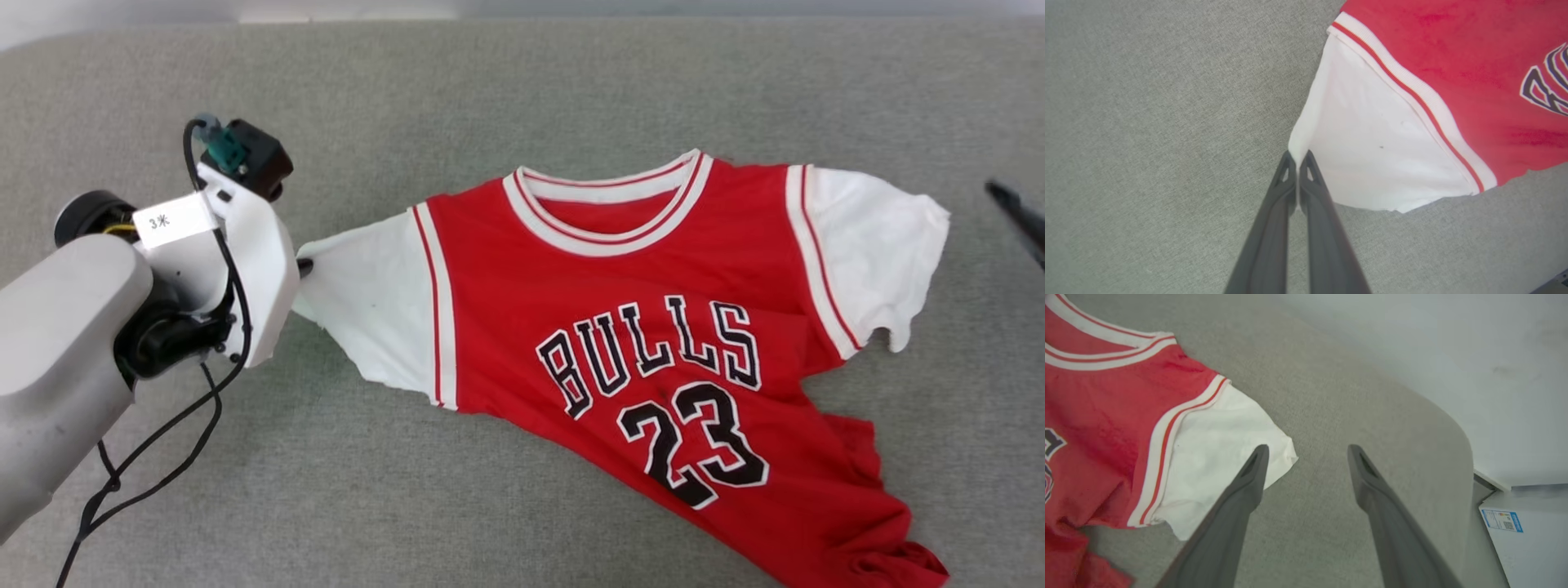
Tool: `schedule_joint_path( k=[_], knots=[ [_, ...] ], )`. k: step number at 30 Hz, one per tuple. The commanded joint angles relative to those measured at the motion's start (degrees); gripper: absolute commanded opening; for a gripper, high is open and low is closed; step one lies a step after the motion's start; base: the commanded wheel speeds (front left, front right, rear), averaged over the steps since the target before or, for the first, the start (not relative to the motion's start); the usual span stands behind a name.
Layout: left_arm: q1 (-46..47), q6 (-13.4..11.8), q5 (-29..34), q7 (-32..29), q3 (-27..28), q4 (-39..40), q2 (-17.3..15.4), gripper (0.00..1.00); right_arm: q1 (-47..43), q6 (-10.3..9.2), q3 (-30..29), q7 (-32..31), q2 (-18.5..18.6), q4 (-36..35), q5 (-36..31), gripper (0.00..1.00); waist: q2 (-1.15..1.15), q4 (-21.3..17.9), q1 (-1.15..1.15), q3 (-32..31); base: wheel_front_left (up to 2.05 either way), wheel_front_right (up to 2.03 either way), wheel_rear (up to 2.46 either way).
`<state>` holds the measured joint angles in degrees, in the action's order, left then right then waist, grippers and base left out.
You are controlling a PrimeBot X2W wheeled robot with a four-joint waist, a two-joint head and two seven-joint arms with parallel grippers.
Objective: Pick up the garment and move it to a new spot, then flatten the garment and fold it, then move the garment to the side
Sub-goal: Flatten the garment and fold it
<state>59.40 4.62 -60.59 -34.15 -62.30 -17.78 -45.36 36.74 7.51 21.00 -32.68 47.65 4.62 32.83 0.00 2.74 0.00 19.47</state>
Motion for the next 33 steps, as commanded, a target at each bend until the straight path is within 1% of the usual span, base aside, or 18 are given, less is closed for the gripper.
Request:
schedule_joint_path(
  k=[1, 3, 5, 7, 9, 12, 16, 20, 24, 25, 26, 28, 33],
  knots=[
    [1.05, -0.37, 0.63, 0.44, 0.10, 0.74, 0.26, 0.00, 2.38, -0.04, 2.03, -4.82, 1.89, 0.04, 2.40, 1.00, 0.00, 1.19, 0.00, 1.55, 0.00, 0.00, 0.00],
    [1.41, -0.65, 1.05, 0.79, 0.20, 1.59, 0.57, 0.00, 4.76, -0.04, 4.84, -12.37, 3.95, 0.42, 6.53, 1.00, 0.00, 2.01, 0.00, 2.77, 0.00, 0.00, 0.00],
    [2.11, -0.84, 1.45, 1.25, 0.46, 2.24, 0.95, 0.00, 7.29, -0.04, 6.56, -17.87, 4.96, 1.24, 9.13, 1.00, 0.00, 2.78, 0.00, 4.03, 0.00, 0.00, 0.00],
    [2.73, -1.01, 1.92, 1.58, 0.65, 2.89, 1.37, 0.00, 9.66, -0.04, 7.17, -21.80, 4.98, 2.52, 11.08, 1.00, 0.00, 3.52, 0.00, 5.41, 0.00, 0.00, 0.00],
    [3.33, -1.13, 2.37, 1.96, 0.75, 3.39, 1.76, 0.00, 11.78, -0.04, 7.46, -24.20, 4.23, 3.96, 12.11, 1.00, 0.00, 4.24, 0.00, 6.69, 0.00, 0.00, 0.00],
    [3.80, -1.14, 2.58, 2.22, 0.85, 3.82, 1.92, 0.00, 13.35, -0.04, 7.96, -26.08, 3.77, 5.58, 11.45, 1.00, 0.00, 4.86, 0.00, 7.99, 0.00, 0.00, 0.00],
    [4.77, -1.17, 3.04, 2.78, 1.14, 4.66, 2.24, 0.00, 15.31, -0.04, 8.27, -27.02, 1.59, 9.41, 10.86, 1.00, 0.00, 5.77, 0.00, 10.42, 0.00, 0.00, 0.00],
    [5.27, -1.08, 3.54, 2.91, 0.89, 5.21, 2.39, 0.00, 12.77, -0.03, 10.76, -26.96, 0.80, 12.22, 10.91, 1.00, 0.00, 6.32, 0.00, 11.88, 0.00, 0.00, 0.00],
    [5.20, -1.01, 3.90, 2.82, 0.64, 5.16, 2.11, 0.00, 9.75, -0.02, 13.42, -25.58, -0.20, 14.24, 12.03, 0.99, 0.00, 5.90, 0.00, 11.88, 0.00, 0.00, 0.00],
    [5.05, -1.02, 3.91, 2.80, 0.57, 5.02, 1.99, 0.00, 9.44, -0.02, 13.62, -24.87, -0.49, 14.63, 12.51, 0.23, 0.00, 5.65, 0.00, 11.65, 0.00, 0.00, 0.00],
    [4.93, -0.99, 3.94, 2.79, 0.49, 4.91, 1.95, 0.00, 9.38, -0.01, 13.98, -24.06, -0.57, 14.67, 12.60, 0.00, 0.00, 5.40, 0.00, 11.33, 0.00, 0.00, 0.00],
    [4.60, -0.94, 3.77, 3.00, 0.43, 4.61, 1.93, 0.00, 10.10, -0.02, 13.99, -22.12, -0.07, 14.84, 12.76, 0.00, 0.00, 4.86, 0.00, 10.41, 0.00, 0.00, 0.00],
    [3.73, -0.49, 4.03, 4.40, 0.33, 3.97, 1.82, 0.00, 12.47, -0.03, 11.83, -14.74, 0.54, 14.22, 13.92, 0.00, 0.00, 3.80, 0.00, 6.84, 0.00, 0.00, 0.00]
  ],
)
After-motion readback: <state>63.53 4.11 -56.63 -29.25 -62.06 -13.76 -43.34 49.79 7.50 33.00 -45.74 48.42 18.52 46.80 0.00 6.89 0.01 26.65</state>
